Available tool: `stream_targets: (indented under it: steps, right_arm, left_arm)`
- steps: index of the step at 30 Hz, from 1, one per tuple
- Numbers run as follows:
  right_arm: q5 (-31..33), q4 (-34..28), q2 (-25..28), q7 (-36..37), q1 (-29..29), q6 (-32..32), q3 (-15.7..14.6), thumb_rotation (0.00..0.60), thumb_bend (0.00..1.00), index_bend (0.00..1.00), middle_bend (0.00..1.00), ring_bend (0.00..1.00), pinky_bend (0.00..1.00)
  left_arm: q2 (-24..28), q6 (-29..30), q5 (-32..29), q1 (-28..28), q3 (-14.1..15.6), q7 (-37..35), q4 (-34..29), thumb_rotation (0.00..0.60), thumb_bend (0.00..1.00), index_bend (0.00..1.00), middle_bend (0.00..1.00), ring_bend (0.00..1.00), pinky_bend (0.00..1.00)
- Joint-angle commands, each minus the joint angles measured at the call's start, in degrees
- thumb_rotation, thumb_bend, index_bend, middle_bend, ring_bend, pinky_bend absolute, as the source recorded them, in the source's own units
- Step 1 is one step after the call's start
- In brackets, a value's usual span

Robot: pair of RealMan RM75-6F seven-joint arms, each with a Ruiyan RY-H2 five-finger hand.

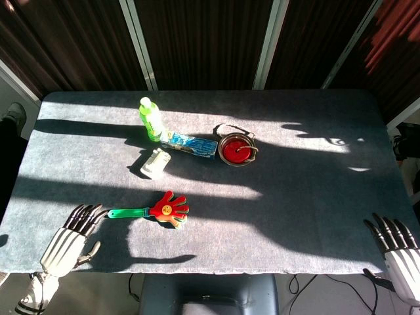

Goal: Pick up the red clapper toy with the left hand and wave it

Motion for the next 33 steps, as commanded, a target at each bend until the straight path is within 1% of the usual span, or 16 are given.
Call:
stream_targets:
  steps: [1, 4, 6, 7, 9, 11, 14, 16, 18, 20, 24, 27, 33]
  right_arm:
    - [-0.3, -0.1, 0.0, -0.1, 0.0, 0.1, -0.1, 0.6, 0.14, 0.0, 0.0, 0.0, 0.0]
    - [-0.5, -0.1, 0.0, 0.0, 0.0, 0.1, -0.2, 0.6, 0.14, 0.0, 0.0, 0.0, 0.0]
    - [-0.3, -0.1, 0.0, 0.1, 0.1, 0.0, 0.0, 0.6, 0.14, 0.0, 0.0, 0.0, 0.0]
    - [-0.2, -0.1, -0.1, 0.0, 0.1, -0.2, 0.0, 0.6, 0.14, 0.0, 0.0, 0.0, 0.0]
    - [-0.1, -0.2, -0.1, 0.0, 0.3, -0.7, -0.1, 0.6, 0.14, 0.0, 0.0, 0.0, 0.0]
    - [-0.2, -0.2, -0.2, -0.2, 0.4, -0.9, -0.2, 0.6, 0.14, 0.0, 0.0, 0.0, 0.0]
    - [-0.1, -0.3, -0.3, -0.4, 0.6, -1.3, -0.2, 0.6, 0.14, 0.0, 0.0, 0.0, 0.0]
    - [0.0, -0.3, -0.4, -0.5, 0.7, -1.5, -0.1, 0.6, 0.14, 0.0, 0.0, 0.0, 0.0]
    - [0.2, -0.3, -0.5, -0.6, 0.8, -1.8, -0.1, 0.6, 0.14, 0.0, 0.0, 0.0, 0.0]
    - [0.4, -0.4, -0.5, -0.6, 0.9, -2.0, 0.0, 0.6, 0.14, 0.0, 0.0, 0.0, 0.0]
    - [0.4, -0.4, -0.4, -0.3, 0.9, -1.8, 0.0, 0.6, 0.14, 0.0, 0.0, 0.0, 0.0]
    - [0.4, -0.4, -0.3, -0.2, 0.9, -1.7, 0.1, 0.6, 0.14, 0.0, 0.0, 0.0, 0.0]
    - [-0.1, -0.4, -0.1, 0.0, 0.8, -1.4, -0.2, 0.6, 0.14, 0.0, 0.0, 0.0, 0.0]
  left_arm:
    - [-0.1, -0.7, 0.0, -0.3, 0.1, -0.3, 0.2, 0.6, 0.42, 0.0, 0.0, 0.0, 0.0]
    - [-0.8, -1.7, 0.6, -1.3, 0.1, -1.8, 0.6, 0.6, 0.42, 0.0, 0.0, 0.0, 0.0]
    - [-2.0, -3.8, 1.0, -3.0, 0.1, -5.3, 1.7, 0.6, 0.41, 0.0, 0.0, 0.0, 0.0]
    - [-2.5, -5.4, 0.9, -4.2, 0.0, -7.3, 2.4, 0.6, 0.41, 0.0, 0.0, 0.0, 0.0]
    - [-3.4, -11.0, -1.3, -7.1, -0.6, -11.2, 3.3, 0.6, 0.41, 0.0, 0.0, 0.0, 0.0]
    - [-4.7, -15.8, -3.4, -10.0, -1.9, -13.7, 4.3, 0.6, 0.41, 0.0, 0.0, 0.0, 0.0]
    - [-7.3, -20.3, -5.6, -13.1, -3.7, -16.7, 6.5, 0.6, 0.39, 0.0, 0.0, 0.0, 0.0]
    - [-9.3, -21.8, -6.7, -14.4, -4.7, -16.8, 8.4, 0.6, 0.39, 0.02, 0.0, 0.0, 0.0]
    - [-11.6, -23.4, -8.2, -15.4, -5.6, -16.0, 10.8, 0.6, 0.38, 0.07, 0.0, 0.0, 0.0]
    - [-13.3, -25.2, -9.9, -16.2, -6.2, -15.7, 12.3, 0.6, 0.38, 0.1, 0.0, 0.0, 0.0]
    - [-15.2, -27.8, -12.5, -17.3, -6.9, -15.5, 14.4, 0.6, 0.38, 0.18, 0.0, 0.0, 0.0]
    - [-16.1, -28.4, -13.9, -17.5, -7.3, -15.3, 15.2, 0.6, 0.38, 0.22, 0.0, 0.0, 0.0]
    - [-18.0, -28.5, -15.0, -18.0, -7.4, -14.4, 16.8, 0.6, 0.38, 0.28, 0.0, 0.0, 0.0]
